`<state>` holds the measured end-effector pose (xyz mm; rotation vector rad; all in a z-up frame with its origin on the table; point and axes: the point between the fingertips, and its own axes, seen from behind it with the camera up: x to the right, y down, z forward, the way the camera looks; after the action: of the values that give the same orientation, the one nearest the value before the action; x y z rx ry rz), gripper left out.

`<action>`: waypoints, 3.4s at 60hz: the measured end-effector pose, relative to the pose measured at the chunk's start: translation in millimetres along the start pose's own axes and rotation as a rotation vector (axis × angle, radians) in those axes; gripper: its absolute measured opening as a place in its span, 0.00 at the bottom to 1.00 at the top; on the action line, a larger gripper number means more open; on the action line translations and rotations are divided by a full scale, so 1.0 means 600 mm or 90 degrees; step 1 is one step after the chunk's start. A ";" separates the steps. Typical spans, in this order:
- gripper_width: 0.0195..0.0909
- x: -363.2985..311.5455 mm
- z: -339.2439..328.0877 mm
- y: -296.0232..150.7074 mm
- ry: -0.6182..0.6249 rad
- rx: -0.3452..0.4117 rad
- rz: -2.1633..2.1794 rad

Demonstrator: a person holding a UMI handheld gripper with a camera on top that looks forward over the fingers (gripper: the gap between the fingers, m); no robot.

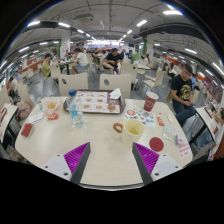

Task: Pour water

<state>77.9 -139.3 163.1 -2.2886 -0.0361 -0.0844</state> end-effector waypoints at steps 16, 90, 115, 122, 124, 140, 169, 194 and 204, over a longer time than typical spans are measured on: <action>0.92 -0.080 0.028 0.020 0.012 -0.020 0.002; 0.28 -0.313 0.401 -0.171 -0.015 0.195 0.023; 0.28 -0.257 0.162 -0.289 -0.313 0.214 0.473; 0.28 -0.195 0.139 -0.293 -0.416 0.174 0.710; 0.28 -0.179 0.141 -0.289 -0.444 0.160 0.777; 0.28 -0.089 0.178 -0.228 -0.574 0.037 1.171; 0.29 -0.019 0.145 -0.268 -0.428 0.116 0.685; 0.29 0.343 0.164 -0.224 -0.010 0.291 0.103; 0.28 0.396 0.231 -0.111 0.029 0.233 0.061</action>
<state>318.4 8.6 139.2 -1.9190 0.0761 -0.0726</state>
